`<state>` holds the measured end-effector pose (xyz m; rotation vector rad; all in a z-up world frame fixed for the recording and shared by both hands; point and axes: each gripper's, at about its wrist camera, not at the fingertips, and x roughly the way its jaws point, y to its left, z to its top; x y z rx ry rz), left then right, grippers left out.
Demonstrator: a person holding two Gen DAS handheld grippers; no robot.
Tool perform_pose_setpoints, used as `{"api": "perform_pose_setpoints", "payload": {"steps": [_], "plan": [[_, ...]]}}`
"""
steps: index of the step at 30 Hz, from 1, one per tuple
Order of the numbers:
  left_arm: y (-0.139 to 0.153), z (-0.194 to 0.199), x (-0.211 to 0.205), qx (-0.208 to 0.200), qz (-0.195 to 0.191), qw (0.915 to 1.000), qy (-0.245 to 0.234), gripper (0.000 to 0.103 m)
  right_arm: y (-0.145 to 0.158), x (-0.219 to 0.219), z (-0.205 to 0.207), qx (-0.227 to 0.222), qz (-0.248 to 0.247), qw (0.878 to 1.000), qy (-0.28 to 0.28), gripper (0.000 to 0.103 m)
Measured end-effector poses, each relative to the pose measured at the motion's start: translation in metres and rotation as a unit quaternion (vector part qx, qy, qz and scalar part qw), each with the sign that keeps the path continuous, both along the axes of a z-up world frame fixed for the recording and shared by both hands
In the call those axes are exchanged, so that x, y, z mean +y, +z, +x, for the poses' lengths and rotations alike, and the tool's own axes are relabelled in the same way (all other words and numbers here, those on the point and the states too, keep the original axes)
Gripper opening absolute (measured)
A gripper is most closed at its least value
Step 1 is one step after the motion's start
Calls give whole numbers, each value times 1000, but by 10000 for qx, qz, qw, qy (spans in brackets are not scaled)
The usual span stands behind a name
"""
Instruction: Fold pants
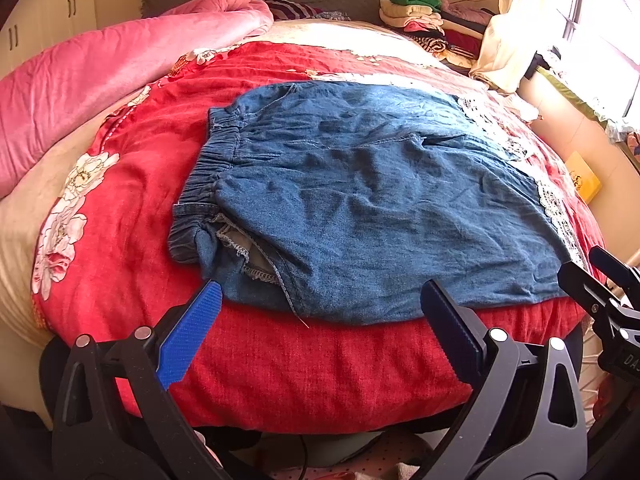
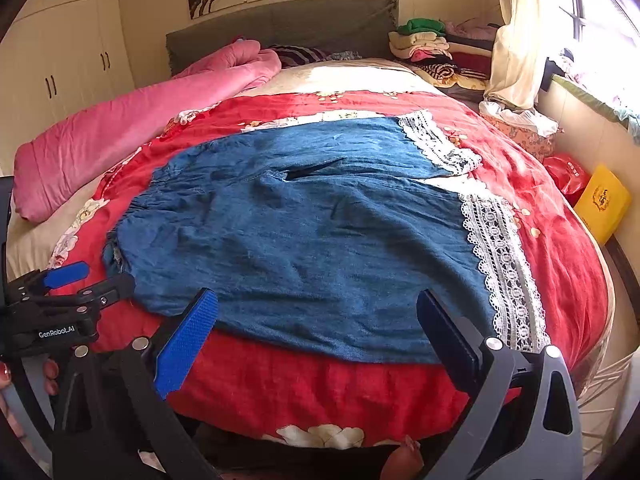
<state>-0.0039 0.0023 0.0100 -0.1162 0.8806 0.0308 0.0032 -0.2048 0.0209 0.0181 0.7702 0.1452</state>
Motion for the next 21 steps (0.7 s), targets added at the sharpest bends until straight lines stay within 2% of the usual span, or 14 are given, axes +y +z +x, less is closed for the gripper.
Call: {"api": "perform_pose_setpoints", "payload": {"steps": [11,15,21], "plan": [[1,8,3,-21,-41,10000,-44,94,-1,3,12,64,-29,9999,106,99],[4,19,13,-66,-85,9999,-22,94,4,5,34,57,-94,9997,232,99],[12,54,45,-152,-27,9998,128,94,16,14,90,126,-163,9981,576,99]]}}
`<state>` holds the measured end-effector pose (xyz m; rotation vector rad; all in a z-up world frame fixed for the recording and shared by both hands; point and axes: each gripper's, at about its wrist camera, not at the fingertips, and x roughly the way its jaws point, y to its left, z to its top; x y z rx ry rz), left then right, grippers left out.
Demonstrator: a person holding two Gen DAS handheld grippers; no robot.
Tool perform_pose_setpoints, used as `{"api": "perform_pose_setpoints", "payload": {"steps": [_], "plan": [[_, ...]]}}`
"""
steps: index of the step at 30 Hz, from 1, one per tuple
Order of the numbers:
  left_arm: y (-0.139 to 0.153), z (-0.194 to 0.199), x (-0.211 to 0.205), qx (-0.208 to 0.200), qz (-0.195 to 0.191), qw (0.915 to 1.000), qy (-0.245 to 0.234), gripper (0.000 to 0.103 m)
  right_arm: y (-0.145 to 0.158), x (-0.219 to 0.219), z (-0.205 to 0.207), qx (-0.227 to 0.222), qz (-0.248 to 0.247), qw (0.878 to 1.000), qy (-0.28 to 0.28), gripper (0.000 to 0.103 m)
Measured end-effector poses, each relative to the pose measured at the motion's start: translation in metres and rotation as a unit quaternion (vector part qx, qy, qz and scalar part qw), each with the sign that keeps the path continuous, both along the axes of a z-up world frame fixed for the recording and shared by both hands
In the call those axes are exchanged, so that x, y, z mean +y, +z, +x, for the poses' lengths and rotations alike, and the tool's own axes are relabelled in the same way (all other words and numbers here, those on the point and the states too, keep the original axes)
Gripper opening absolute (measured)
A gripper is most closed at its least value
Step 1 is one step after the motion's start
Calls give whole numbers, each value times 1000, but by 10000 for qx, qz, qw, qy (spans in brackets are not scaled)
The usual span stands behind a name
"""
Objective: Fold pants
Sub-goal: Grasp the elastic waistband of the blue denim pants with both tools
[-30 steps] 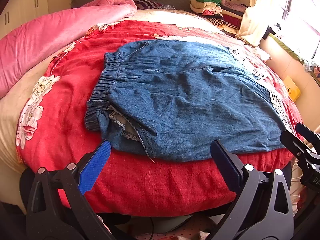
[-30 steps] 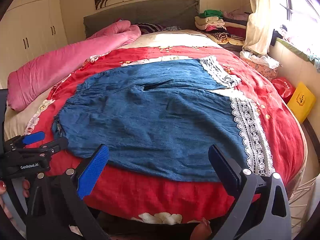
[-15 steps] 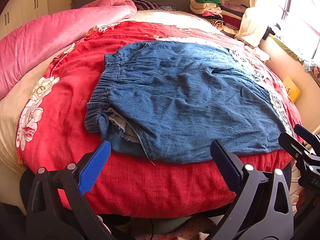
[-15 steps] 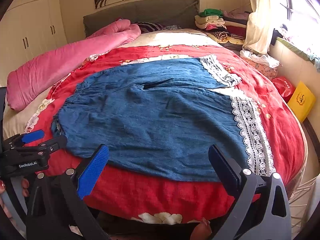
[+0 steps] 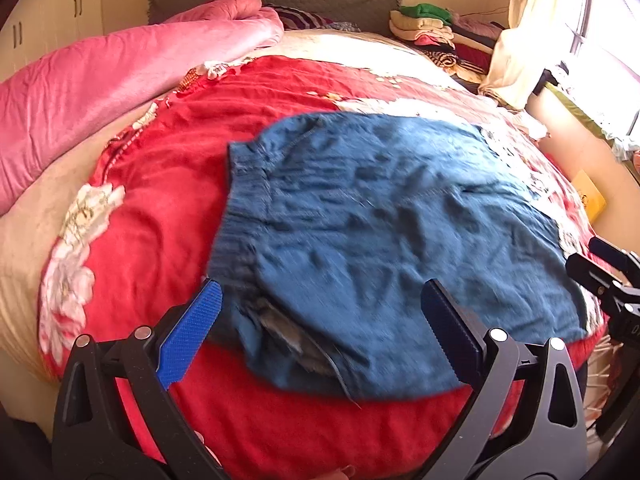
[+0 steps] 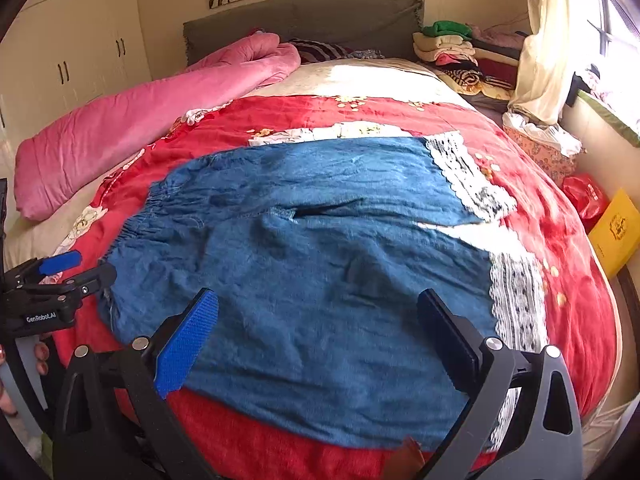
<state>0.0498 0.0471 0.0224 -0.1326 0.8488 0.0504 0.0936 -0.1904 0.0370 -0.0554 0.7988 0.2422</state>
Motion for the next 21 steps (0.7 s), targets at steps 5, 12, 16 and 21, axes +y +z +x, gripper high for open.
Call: {"api": "perform_pose_setpoints", "payload": {"steps": [5,12,16,21], "plan": [[1,45,31,94,222,9997,83,94,5,14,62,263,201,9986,404,99],[-19,126,77,498,245,9984,134,94,-5,39,150,428,-97,9952,869,99],[-36,159,90,635,5,9980,18,94,-18,47,196,616,-314,9910,1144,99],[-52,186,93,702,-12,9974,-175,65,-27,62,240,679,-584,9858,1417,99]]}}
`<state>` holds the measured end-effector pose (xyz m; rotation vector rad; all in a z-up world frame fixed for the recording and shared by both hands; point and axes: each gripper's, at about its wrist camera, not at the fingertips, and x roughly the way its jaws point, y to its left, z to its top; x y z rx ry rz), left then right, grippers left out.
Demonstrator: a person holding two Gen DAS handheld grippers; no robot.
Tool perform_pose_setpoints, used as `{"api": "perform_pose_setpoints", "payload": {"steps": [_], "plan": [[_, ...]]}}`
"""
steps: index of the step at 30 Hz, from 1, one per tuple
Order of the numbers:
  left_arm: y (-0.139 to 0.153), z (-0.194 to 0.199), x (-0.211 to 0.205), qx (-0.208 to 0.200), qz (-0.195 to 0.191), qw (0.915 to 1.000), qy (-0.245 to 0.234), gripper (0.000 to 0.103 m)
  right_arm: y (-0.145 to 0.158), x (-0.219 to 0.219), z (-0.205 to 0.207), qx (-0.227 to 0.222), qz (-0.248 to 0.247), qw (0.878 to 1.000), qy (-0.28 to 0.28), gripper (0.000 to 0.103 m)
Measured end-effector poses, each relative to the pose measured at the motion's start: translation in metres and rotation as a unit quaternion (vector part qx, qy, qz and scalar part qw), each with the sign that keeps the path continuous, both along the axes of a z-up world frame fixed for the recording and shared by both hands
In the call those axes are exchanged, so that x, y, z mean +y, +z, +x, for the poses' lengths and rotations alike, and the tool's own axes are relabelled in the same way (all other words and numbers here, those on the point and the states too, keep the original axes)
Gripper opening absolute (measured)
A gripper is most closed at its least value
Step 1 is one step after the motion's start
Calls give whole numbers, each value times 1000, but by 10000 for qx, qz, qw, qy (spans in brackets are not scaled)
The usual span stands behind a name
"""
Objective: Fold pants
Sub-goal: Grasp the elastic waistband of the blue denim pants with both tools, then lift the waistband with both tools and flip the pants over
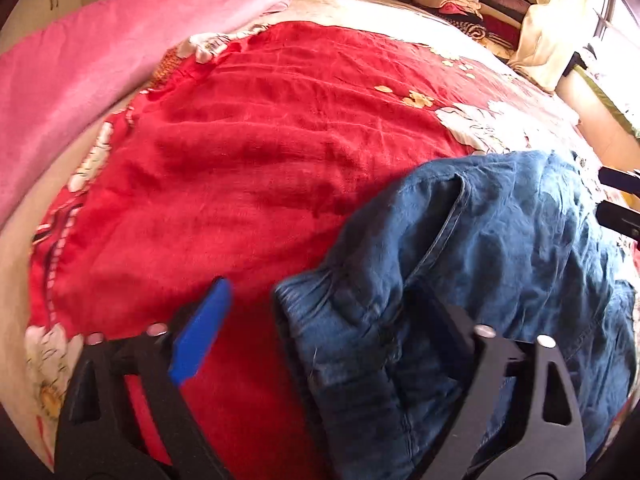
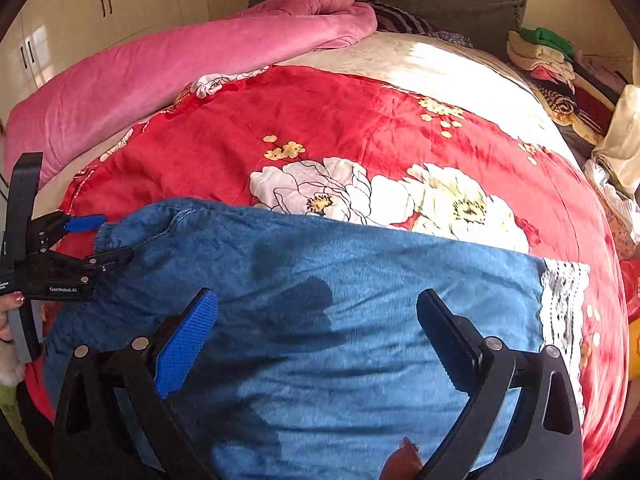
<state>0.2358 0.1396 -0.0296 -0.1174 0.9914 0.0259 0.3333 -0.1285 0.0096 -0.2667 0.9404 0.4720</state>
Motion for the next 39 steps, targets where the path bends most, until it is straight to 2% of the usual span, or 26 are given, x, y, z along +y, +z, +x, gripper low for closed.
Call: {"api": "perform_pose_setpoints", "payload": {"steps": [1,3,8,12,14,16,17,18,19,22,25,29,33,37,39], "plan": [[-1,3,1,-12,-81,10000,-15,62,-3,5,6,43,-15,9999,115,99],[0,7,-1,-123,-75,9998,-142,33,-11,17,20,121,-178,9992,331,99],[4,6,3,-326,-364,9982,-353,26,-30,44,40,173,-562,9934,983,99],[19,-6,6,-636,-494,9952,-561,25,-36,71,45,106,-864,9808,1744,98],[28,-13,5,-794,-543,9932,-653,25,-40,82,45,86,-996,9741,2029,94],[35,-16,5,-868,-550,9922,-709,24,-43,91,39,302,-932,9668,2359,42],[37,-17,5,-897,-564,9917,-735,24,-43,94,35,336,-920,9641,2469,35],[40,-19,4,-930,-563,9912,-762,24,-40,96,27,284,-921,9616,2569,20],[41,-21,4,-956,-536,9909,-777,24,-36,96,21,223,-900,9619,2573,10],[45,-26,2,-1054,-412,9902,-819,24,-15,82,8,85,-564,9728,2243,5],[53,-34,2,-1209,-495,9874,-892,24,12,57,-15,-154,-156,9806,1947,5],[73,-55,-9,-1536,-408,9804,-1163,24,37,33,-60,-230,195,9853,1683,5],[88,-87,-25,-1797,-280,9733,-1400,24,46,20,-110,-309,417,9865,1554,5],[89,-127,-35,-1969,-204,9674,-1580,25,43,8,-156,-240,673,9865,1476,5],[84,-149,-40,-1945,-132,9674,-1619,25,38,7,-177,-155,774,9854,1509,5]]}}
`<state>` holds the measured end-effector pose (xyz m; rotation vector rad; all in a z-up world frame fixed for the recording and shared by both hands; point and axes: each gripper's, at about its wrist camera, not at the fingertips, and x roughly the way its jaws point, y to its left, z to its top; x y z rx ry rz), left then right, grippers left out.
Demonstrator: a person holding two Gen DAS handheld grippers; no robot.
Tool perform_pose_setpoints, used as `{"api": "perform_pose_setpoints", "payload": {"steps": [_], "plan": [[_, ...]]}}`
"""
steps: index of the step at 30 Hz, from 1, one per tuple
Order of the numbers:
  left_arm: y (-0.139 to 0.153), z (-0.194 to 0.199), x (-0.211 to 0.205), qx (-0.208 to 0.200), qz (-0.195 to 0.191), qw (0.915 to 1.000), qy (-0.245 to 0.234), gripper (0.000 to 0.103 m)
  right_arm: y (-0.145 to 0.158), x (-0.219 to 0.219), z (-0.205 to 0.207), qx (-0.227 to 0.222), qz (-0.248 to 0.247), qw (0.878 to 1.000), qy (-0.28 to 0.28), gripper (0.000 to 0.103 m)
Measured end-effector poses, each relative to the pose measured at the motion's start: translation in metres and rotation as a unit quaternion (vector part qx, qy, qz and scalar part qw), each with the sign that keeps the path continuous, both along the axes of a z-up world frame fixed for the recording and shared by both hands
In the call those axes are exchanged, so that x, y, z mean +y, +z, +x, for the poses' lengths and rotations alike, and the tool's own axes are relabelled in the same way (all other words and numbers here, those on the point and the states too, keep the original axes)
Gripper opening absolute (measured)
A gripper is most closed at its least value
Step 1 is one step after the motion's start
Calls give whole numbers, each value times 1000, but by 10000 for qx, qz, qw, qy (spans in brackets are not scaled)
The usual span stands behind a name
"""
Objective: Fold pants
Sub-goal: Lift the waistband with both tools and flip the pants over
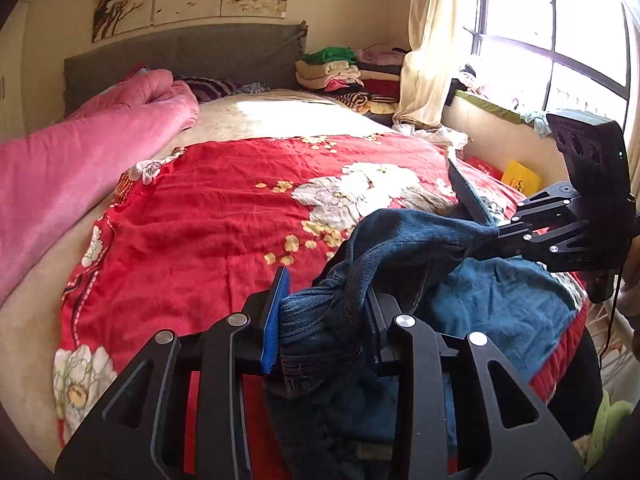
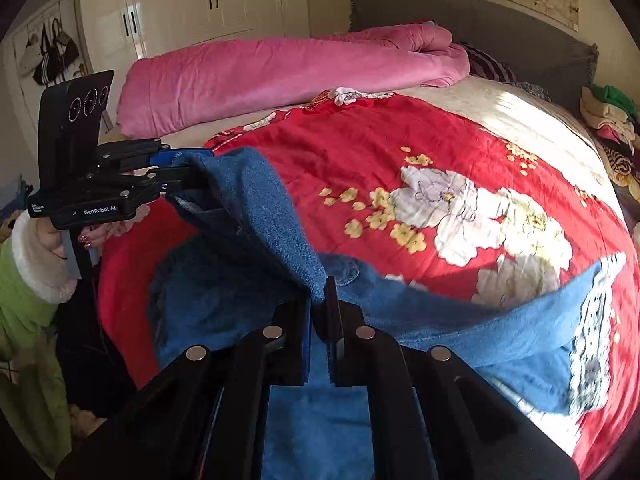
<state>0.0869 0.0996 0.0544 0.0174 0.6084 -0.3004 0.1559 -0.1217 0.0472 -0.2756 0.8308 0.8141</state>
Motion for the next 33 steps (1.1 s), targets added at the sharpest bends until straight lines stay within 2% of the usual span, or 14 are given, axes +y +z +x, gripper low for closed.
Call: {"api": "perform_pose_setpoints", "payload": {"steps": [6,13,15,17,19,20,24,26,29,32,33], "plan": [[-19,-53,-5,60,120,9999,-2,25,-22,3,-53,317,75,9994,109,5],[-51,-79,-5,468,-10,9988,121,26,-61,10,-86,659,-27,9978,7,6],[-56,-83,-3,553,-76,9983,146,30,-67,14,-93,524,-159,9985,23,9],[-57,-88,-1,567,-136,9981,174,37,-73,13,-93,593,-127,9981,-75,10],[-55,-93,2,594,-170,9979,202,41,-75,11,-91,617,-26,9980,-146,11],[-54,-97,3,583,-181,9979,228,47,-75,10,-91,612,13,9980,-167,11],[-41,-116,19,588,-353,9963,518,55,-79,7,-92,668,164,9974,-198,18],[-27,-125,23,437,-357,9960,691,55,-80,7,-92,700,218,9972,-169,26],[0,-128,15,182,-333,9973,628,55,-81,9,-94,705,290,9969,-191,31],[12,-105,-13,194,-623,9977,181,53,-80,9,-95,750,385,9962,-217,36],[9,-96,-23,309,-679,9972,38,46,-79,9,-95,756,383,9961,-232,37]]}}
